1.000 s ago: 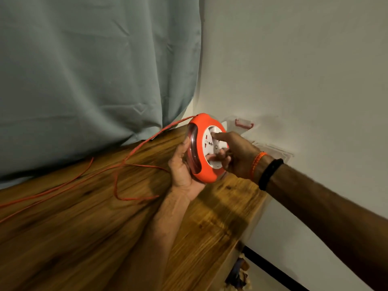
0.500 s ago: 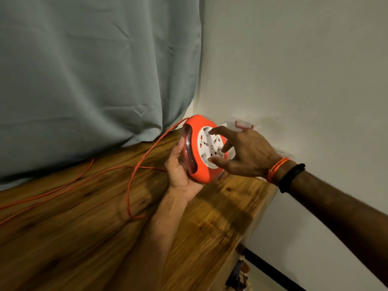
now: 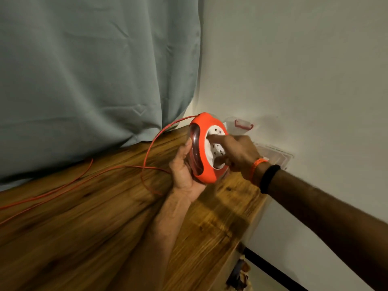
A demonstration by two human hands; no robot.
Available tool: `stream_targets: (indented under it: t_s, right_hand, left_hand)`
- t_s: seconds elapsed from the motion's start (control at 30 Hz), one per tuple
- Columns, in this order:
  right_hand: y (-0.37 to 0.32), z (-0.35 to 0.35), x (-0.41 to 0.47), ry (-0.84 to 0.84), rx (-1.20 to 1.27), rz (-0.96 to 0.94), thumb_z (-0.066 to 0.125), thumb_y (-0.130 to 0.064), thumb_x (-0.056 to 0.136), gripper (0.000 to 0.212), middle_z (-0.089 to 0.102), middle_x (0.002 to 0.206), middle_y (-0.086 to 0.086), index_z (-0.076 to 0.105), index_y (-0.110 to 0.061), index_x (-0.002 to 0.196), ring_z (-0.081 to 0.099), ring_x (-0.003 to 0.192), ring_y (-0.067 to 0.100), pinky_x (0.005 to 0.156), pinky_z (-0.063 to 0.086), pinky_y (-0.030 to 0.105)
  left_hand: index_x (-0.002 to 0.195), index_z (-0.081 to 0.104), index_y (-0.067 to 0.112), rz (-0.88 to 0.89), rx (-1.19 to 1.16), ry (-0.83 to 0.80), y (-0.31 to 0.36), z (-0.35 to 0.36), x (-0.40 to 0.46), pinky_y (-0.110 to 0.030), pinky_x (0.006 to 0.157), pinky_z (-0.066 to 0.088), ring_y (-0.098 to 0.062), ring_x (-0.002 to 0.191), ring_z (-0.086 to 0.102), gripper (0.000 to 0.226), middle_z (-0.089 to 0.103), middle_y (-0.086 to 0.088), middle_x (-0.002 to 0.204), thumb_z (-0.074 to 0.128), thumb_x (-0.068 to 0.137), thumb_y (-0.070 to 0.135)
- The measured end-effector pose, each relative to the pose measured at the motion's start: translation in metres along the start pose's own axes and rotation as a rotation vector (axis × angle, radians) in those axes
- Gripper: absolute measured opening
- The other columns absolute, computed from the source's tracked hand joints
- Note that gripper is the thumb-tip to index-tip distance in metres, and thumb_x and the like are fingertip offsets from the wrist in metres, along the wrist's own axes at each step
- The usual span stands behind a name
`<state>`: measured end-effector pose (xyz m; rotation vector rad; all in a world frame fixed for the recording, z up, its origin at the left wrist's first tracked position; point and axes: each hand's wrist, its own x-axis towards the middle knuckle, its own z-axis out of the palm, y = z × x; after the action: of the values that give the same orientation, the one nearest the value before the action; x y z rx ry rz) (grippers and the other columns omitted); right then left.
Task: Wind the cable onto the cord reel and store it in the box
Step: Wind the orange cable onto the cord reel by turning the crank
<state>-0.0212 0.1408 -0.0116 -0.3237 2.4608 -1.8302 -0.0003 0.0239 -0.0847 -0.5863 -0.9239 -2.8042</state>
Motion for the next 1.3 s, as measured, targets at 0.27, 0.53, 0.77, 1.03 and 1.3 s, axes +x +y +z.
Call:
stream_targets:
  t_s: [0.27,0.53,0.77,1.03,1.3]
  right_hand:
    - [-0.004,-0.007,-0.001,-0.275,0.395,0.338,0.055,-0.036,0.096,0.020,0.059,0.056,0.008,0.053,-0.018,0.105,0.063,0.040,0.007,0.028,0.017,0.009]
    - [0.001,-0.028,-0.010,0.150,-0.687,-0.500,0.066,-0.061,0.078,0.050,0.077,0.080,0.001,0.069,-0.022,0.108,0.073,0.080,0.016,0.076,0.057,0.035]
    - [0.007,-0.030,0.002,0.020,-1.035,-0.902,0.057,-0.064,0.081,0.068,0.078,0.091,-0.006,0.044,-0.033,0.140,0.072,0.088,0.025,0.075,0.057,0.039]
    - [0.010,-0.014,0.012,0.038,-0.875,-0.840,0.069,-0.051,0.076,0.058,0.076,0.078,0.005,0.058,-0.024,0.127,0.070,0.077,0.030,0.072,0.057,0.039]
    - [0.003,0.000,0.003,-0.235,0.501,0.380,0.060,-0.029,0.094,0.015,0.065,0.072,0.004,0.056,-0.019,0.104,0.058,0.037,0.006,0.026,0.018,0.011]
  left_hand:
    - [0.125,0.071,0.008,-0.023,0.012,0.038,0.000,-0.001,-0.003,-0.059,0.111,0.041,-0.036,0.119,0.064,0.055,0.068,-0.019,0.127,0.063,0.081,0.041]
    - [0.138,0.061,0.011,-0.023,0.009,0.093,0.003,-0.004,-0.002,-0.057,0.111,0.041,-0.038,0.132,0.055,0.080,0.059,-0.020,0.142,0.079,0.069,0.047]
    - [0.150,0.045,0.010,-0.052,-0.051,0.051,0.003,-0.006,-0.002,-0.062,0.118,0.025,-0.042,0.141,0.042,0.092,0.048,-0.022,0.151,0.075,0.072,0.048]
    - [0.147,0.050,0.010,-0.031,-0.048,0.057,0.003,-0.003,-0.003,-0.059,0.117,0.031,-0.040,0.138,0.047,0.094,0.051,-0.020,0.148,0.082,0.065,0.046]
    - [0.140,0.056,0.003,-0.007,0.017,0.102,-0.001,0.003,-0.005,-0.061,0.115,0.033,-0.041,0.126,0.055,0.087,0.057,-0.025,0.139,0.082,0.066,0.042]
